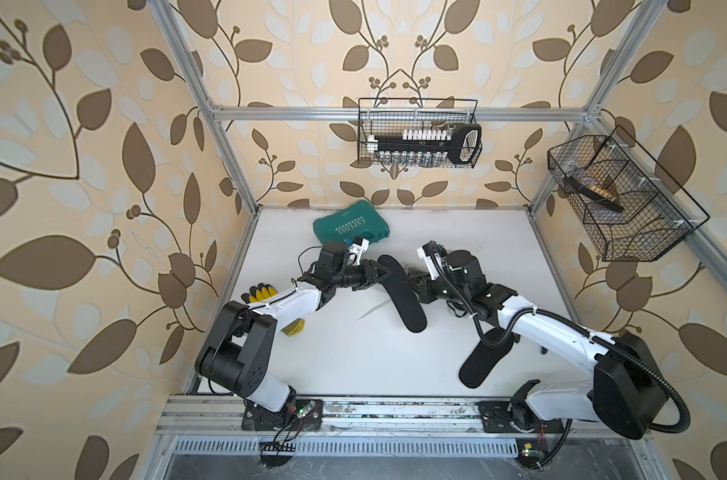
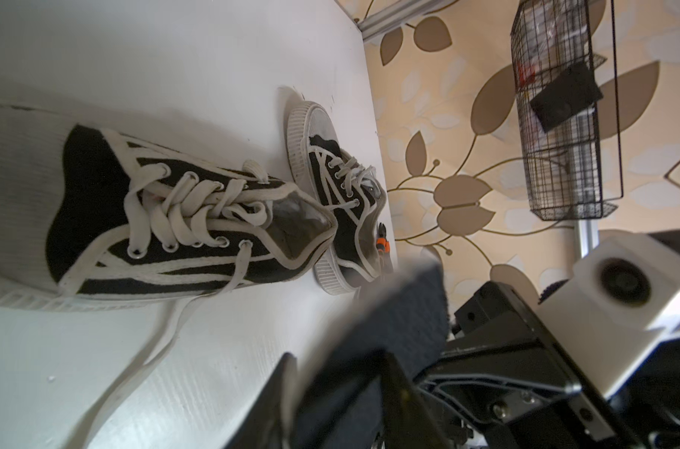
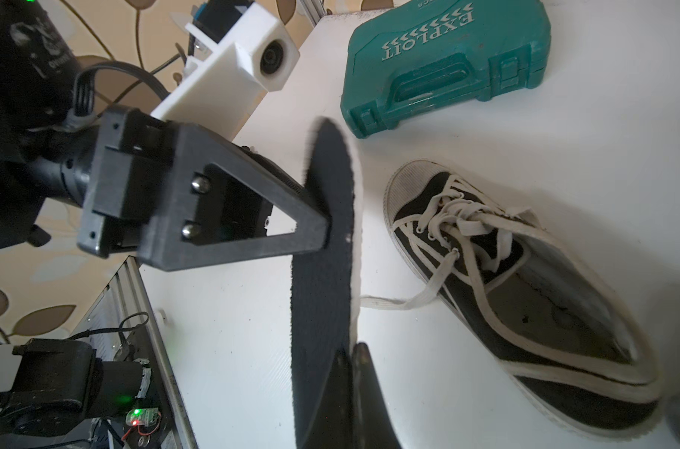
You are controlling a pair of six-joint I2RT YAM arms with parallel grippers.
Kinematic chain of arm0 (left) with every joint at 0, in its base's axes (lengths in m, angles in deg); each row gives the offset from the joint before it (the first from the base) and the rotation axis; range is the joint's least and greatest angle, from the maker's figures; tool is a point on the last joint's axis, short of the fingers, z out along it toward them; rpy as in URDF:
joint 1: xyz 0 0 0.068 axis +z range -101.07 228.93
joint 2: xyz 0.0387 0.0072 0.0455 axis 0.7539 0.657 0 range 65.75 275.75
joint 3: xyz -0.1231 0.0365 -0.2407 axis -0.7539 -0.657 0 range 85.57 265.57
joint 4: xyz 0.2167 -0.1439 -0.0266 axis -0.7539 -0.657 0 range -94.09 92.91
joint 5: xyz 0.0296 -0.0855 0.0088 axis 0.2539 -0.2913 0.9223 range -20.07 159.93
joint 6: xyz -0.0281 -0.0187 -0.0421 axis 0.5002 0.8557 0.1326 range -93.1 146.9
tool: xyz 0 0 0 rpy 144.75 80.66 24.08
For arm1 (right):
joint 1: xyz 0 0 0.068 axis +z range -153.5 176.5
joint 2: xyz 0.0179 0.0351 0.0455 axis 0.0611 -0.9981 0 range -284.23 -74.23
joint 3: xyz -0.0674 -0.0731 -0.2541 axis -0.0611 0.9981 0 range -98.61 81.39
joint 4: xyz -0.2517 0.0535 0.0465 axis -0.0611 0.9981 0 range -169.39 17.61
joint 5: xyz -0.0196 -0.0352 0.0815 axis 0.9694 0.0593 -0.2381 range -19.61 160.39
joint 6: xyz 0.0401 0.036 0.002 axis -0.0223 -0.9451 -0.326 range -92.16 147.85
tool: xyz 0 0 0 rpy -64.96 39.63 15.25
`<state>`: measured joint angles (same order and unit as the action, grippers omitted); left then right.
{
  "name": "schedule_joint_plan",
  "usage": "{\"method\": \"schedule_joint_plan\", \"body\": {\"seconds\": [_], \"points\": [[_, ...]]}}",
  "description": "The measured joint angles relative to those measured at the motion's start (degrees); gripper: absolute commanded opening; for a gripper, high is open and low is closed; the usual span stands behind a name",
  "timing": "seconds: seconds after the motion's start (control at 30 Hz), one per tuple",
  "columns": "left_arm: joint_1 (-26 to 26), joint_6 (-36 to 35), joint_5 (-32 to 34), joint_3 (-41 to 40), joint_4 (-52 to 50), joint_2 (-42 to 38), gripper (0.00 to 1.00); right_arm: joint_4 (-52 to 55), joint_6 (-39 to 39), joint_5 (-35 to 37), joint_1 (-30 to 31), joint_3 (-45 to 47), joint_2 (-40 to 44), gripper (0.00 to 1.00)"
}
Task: Insert the insole into the shoe
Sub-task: Pick up the insole from the center of the board.
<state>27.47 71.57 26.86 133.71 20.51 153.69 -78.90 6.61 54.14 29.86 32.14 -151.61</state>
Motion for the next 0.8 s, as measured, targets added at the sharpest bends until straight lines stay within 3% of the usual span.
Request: {"method": "schedule_joint_plan", "body": {"seconds": [0.07, 0.17, 0.27, 0.37, 0.6, 0.8], "points": [[0.0, 0.13, -0.33, 0.33, 0.31, 0.0, 0.0, 0.52, 0.98, -0.09, -0.31, -0.48, -0.31, 0.03], [-0.02, 0.39, -0.28, 1.22, 0.15, 0.0, 0.0, 1.81, 3.26, 0.15, -0.5, -1.29, -0.37, 0.43], [-0.02, 0.44, -0.26, 1.99, -0.37, -0.02, 0.0, 3.06, 6.16, 0.5, -0.48, -1.75, -0.02, 0.73], [-0.09, 0.48, -0.17, 2.36, -0.63, -0.02, 0.0, 4.9, 8.79, 1.92, -0.48, -1.64, 2.29, 0.89], [-0.83, 0.9, 0.26, 2.43, -1.27, -0.02, 0.0, 0.07, 12.28, 6.47, -0.35, 5.75, 12.26, 0.98], [-1.14, 1.01, 2.93, 2.67, -3.5, -0.42, 0.0, -12.87, 11.19, 9.18, 1.57, 14.95, 10.51, 0.99]]}}
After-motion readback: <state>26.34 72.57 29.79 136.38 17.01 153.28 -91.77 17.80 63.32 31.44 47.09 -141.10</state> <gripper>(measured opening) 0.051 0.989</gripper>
